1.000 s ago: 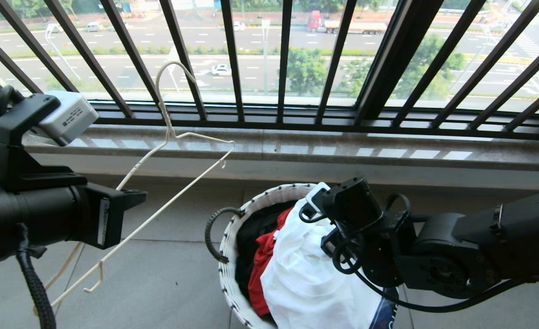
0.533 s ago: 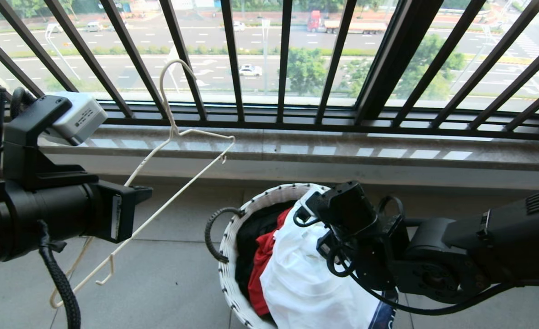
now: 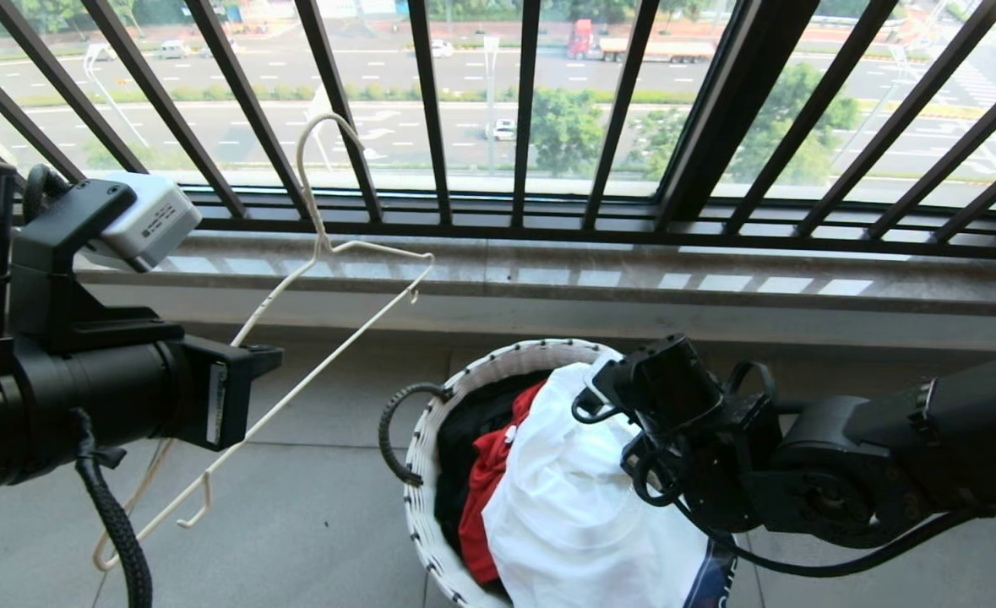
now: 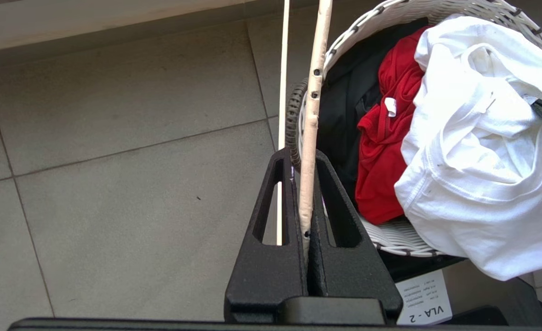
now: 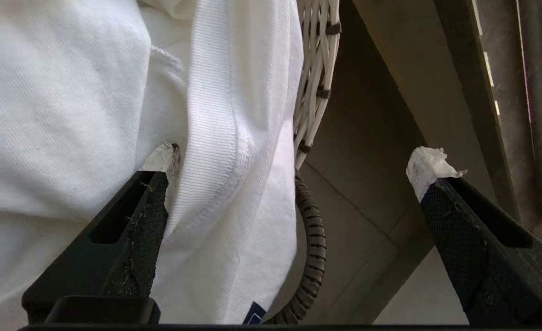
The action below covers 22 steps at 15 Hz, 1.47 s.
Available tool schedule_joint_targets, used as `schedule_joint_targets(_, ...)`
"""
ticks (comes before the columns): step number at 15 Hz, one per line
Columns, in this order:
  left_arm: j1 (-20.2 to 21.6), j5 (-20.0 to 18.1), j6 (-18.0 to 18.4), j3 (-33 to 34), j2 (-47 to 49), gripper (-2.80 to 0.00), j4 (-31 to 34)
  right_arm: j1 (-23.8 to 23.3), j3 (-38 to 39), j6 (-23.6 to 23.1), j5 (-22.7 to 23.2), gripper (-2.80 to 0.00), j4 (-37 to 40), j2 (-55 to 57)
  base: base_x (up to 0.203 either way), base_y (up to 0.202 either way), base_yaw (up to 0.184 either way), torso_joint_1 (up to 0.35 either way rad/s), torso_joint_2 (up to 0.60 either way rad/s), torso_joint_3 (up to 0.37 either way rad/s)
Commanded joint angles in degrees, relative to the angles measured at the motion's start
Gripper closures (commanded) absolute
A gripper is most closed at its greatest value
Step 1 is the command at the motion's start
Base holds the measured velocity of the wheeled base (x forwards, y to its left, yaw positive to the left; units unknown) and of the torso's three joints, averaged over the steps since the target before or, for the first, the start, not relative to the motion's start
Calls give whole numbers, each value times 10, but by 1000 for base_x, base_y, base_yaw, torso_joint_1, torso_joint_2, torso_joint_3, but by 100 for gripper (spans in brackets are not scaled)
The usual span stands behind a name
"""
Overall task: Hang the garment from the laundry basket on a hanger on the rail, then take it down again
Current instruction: Pick up clothes from the basket
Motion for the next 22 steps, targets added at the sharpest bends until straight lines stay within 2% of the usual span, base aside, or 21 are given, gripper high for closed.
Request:
schedule_joint_targets(1,0,1,-1,0,0,0,0,-2,6,-3,-2,-280,8,-7,0,0,0,0,0,0)
schedule_joint_targets(10,-1,1,0,-1,-5,0,0,-59,-22,-3,-17,-280,-18,-29,0,0,0,0,0,0)
schedule_joint_targets(14,-1,2,16,-1,-18,0,0,-82,-42,0,-17,-280,-22,-37,0,0,0,0,0,0)
schedule_joint_targets(22,-1,1,17,0,-21,0,0,-82,-50,-1,-17,-280,-60,-3,0,0,0,0,0,0)
